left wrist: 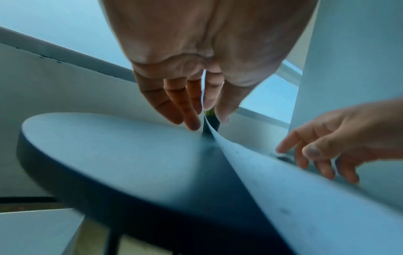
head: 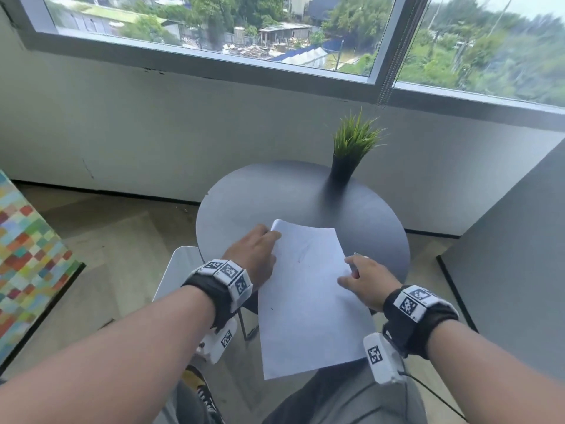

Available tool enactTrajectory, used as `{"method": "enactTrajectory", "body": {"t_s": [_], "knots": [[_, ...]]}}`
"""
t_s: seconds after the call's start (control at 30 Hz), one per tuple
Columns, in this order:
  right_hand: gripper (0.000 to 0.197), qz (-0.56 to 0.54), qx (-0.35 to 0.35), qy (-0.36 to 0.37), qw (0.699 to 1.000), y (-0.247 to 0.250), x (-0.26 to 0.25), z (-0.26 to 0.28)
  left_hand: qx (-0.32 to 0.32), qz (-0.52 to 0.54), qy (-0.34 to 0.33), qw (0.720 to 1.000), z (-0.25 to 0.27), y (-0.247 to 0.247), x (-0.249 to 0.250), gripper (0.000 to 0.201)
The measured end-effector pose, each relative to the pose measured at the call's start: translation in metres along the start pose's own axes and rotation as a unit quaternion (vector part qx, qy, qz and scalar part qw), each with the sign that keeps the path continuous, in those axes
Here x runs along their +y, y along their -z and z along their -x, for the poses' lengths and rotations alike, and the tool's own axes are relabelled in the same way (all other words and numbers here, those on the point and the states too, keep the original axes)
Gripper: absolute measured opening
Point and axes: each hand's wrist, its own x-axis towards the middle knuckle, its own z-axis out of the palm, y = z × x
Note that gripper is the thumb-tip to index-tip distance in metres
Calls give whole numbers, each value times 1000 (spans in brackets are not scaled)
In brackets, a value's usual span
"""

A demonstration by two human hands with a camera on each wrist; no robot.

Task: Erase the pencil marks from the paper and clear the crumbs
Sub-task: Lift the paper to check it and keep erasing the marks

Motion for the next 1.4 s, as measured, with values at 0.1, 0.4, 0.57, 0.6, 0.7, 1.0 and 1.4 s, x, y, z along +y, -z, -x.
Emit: {"method": "enactTrajectory", "body": {"t_s": [0.1,0.4,0.57,0.6,0.7,1.0,1.4], "knots": [[61,-81,36,-14,996,9,-8,-3,85,154,-19,984,0,26,3,37],[11,-454,35,75,887,81,-55,15,222,423,-110,872,12,106,20,38],[26,-376,188,110,901,103,-70,19,266,481,-138,824,15,128,20,36],[38,-388,186,106,897,102,-69,20,267,489,-141,818,16,131,20,35],[50,-415,113,96,898,92,-67,22,249,509,-137,813,20,128,17,34],[11,-402,232,188,866,107,-83,24,246,541,-83,800,21,120,17,35],[17,-379,221,196,877,108,-79,10,191,387,-30,902,9,86,-10,35]]}}
